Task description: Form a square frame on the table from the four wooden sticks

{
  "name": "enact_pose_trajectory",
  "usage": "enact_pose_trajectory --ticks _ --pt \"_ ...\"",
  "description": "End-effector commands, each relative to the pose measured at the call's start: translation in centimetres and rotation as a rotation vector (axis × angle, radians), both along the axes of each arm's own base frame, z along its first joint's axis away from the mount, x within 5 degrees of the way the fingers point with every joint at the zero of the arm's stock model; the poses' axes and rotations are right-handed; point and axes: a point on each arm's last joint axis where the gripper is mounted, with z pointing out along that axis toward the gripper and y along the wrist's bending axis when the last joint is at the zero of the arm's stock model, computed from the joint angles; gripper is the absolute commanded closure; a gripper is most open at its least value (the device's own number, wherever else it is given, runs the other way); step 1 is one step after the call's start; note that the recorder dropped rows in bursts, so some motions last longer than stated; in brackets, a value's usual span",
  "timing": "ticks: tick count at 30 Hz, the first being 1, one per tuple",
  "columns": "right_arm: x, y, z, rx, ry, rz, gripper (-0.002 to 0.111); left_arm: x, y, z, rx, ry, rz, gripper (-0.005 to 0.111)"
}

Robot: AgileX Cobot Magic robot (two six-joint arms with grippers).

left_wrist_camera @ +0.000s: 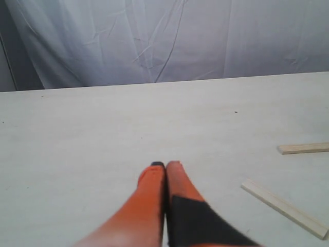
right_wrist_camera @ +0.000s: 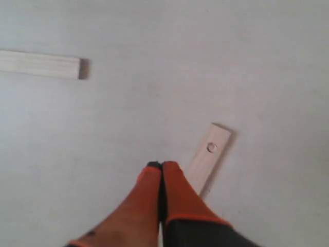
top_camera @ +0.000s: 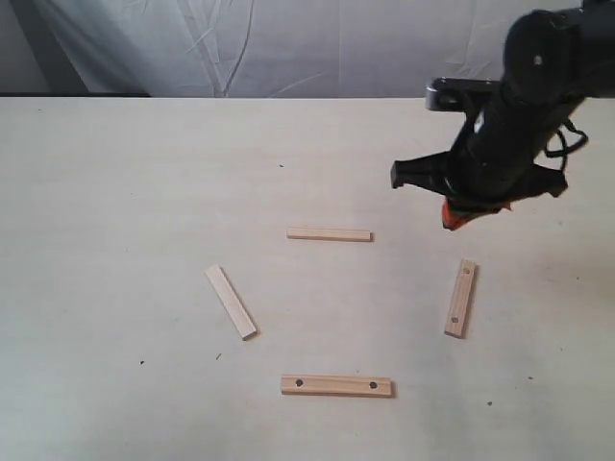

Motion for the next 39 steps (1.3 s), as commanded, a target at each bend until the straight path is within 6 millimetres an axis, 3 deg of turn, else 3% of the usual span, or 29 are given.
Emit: enact_pose_trajectory --ticks 1,7,13,16,18,21,24,28,31,35,39 --pt "-2.7 -2.3 -1.2 -0.002 -0.011 -0.042 0.109 0.0 0.0 0.0 -0.001 -0.013 0.000 0.107" --pt "-3.4 -2.3 -2.2 0.041 -0.013 -0.078 0.106 0.0 0.1 0.1 0.037 -0.030 0.003 0.107" --pt "-3.4 -2.2 -2.3 0.041 -0.010 -0.082 0.065 0.0 0.1 2.6 -0.177 -0.293 0.010 0.107" --pt "-3.2 -2.2 -3.4 0.027 0.021 -0.099 0.064 -0.2 0.5 3.8 -0.314 -0.419 0.038 0.107" --pt "-3.1 -2.2 -4.3 0.016 0.045 -0.124 0.064 -0.4 1.1 4.2 -0.505 -0.475 0.078 0.107" --pt "-3.0 -2.3 -5.0 0.009 0.063 -0.151 0.064 -0.6 0.9 6.7 -0.489 -0.456 0.066 0.107" --pt "-2.9 -2.2 -5.5 0.007 0.084 -0.169 0.064 0.6 0.0 9.6 -0.350 -0.312 0.004 0.107" --pt "-3.0 -2.2 -6.1 0.000 0.110 -0.187 0.064 5.1 -1.3 12.6 -0.166 0.001 -0.080 0.107" --pt "-2.9 -2.2 -6.4 0.001 0.116 -0.206 0.064 9.1 -1.5 13.5 -0.060 0.324 -0.084 0.107" --pt "-2.8 -2.2 -7.0 0.002 0.129 -0.220 0.064 14.1 -0.5 12.2 0.070 0.674 0.028 0.107" --pt "-2.7 -2.1 -7.7 -0.001 0.141 -0.225 0.064 17.2 -1.0 9.7 0.016 0.814 0.027 0.107"
